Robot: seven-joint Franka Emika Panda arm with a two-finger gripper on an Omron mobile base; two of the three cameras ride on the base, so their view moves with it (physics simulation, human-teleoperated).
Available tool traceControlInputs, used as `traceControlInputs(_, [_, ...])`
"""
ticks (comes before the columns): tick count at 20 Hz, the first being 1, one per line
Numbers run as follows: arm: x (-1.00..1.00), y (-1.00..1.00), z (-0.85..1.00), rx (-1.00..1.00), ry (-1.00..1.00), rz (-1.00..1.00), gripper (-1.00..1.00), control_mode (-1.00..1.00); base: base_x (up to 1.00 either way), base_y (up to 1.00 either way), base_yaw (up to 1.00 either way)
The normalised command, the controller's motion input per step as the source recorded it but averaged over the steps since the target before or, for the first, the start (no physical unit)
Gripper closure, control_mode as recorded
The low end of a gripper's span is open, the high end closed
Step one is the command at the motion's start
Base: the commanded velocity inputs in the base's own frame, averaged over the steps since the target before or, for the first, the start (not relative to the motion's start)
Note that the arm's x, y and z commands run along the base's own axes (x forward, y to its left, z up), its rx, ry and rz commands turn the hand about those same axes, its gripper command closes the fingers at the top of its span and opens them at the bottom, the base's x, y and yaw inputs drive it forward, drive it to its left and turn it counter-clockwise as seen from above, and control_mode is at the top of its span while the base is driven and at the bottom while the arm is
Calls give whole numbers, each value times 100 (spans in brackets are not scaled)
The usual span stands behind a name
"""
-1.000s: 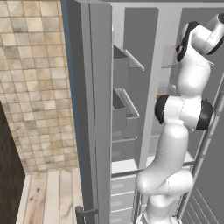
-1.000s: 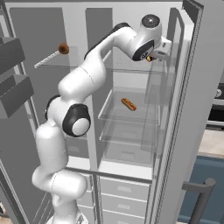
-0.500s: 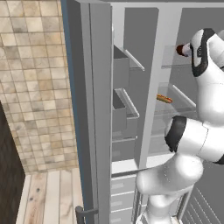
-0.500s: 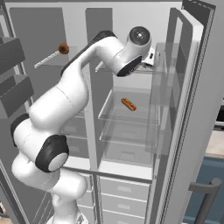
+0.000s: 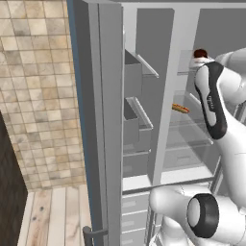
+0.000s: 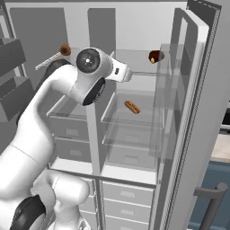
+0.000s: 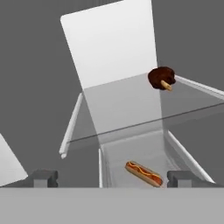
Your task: Pick up the frozen steak from the freezer, place it on any shelf in the fridge, and close the fridge and freezer doors when done.
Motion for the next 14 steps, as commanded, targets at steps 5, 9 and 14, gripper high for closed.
traceControlInputs(5, [-100,18,29,-7,43,0,-100,-100,0,0,0])
traceControlInputs(9, [-100,38,-67,-21,45,2,-100,-100,0,0,0])
traceControlInputs(14, [-72,52,-100,-8,17,14,-100,-100,0,0,0])
